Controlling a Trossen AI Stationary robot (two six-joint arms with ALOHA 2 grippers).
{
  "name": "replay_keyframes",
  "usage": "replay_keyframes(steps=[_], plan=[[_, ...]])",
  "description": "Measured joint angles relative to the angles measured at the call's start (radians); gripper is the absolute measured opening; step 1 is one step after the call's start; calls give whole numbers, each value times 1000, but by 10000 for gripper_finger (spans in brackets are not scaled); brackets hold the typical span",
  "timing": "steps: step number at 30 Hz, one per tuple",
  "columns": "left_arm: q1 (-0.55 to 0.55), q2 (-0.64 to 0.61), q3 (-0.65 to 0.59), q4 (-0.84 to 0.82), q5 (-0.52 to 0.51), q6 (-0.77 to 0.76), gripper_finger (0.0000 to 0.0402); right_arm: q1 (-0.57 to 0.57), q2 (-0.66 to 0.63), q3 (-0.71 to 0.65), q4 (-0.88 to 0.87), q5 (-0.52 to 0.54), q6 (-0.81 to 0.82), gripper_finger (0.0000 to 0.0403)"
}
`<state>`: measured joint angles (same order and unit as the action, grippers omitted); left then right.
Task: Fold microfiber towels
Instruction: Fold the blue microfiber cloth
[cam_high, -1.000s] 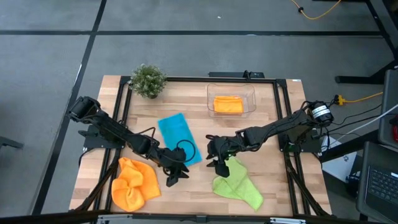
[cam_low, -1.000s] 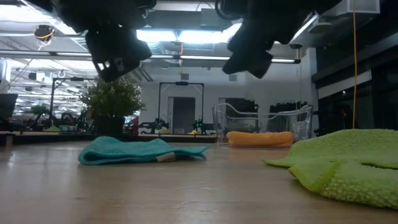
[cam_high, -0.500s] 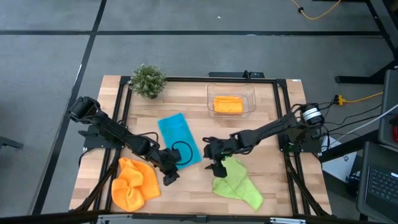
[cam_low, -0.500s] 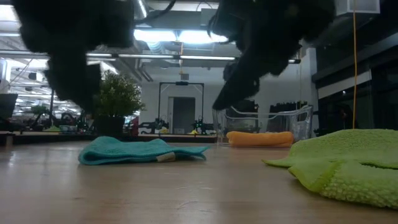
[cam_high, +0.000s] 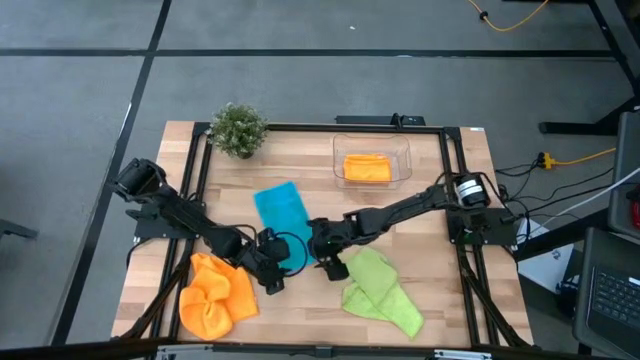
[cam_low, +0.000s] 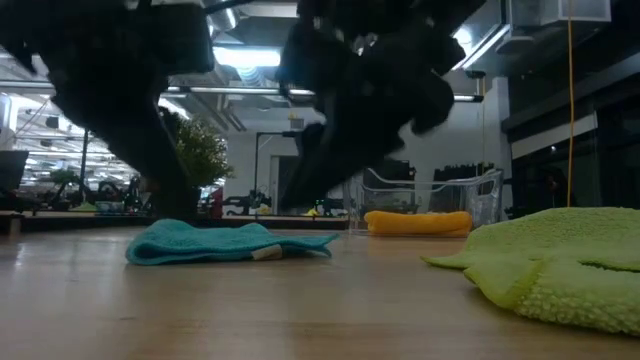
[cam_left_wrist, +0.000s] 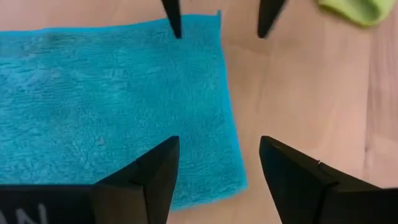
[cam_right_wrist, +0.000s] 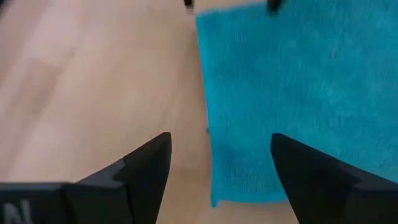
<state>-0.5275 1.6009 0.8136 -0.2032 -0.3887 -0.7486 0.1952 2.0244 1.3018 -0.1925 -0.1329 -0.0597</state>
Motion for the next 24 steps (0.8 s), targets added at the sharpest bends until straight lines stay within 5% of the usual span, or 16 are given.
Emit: replay_keyframes(steps=[19, 24], plan=[[-63, 178, 4, 107, 7, 29, 217, 2, 82, 6, -4, 15, -53, 276], [-63, 180, 4, 100, 0, 27, 212, 6, 91, 7, -10, 89, -49, 272]])
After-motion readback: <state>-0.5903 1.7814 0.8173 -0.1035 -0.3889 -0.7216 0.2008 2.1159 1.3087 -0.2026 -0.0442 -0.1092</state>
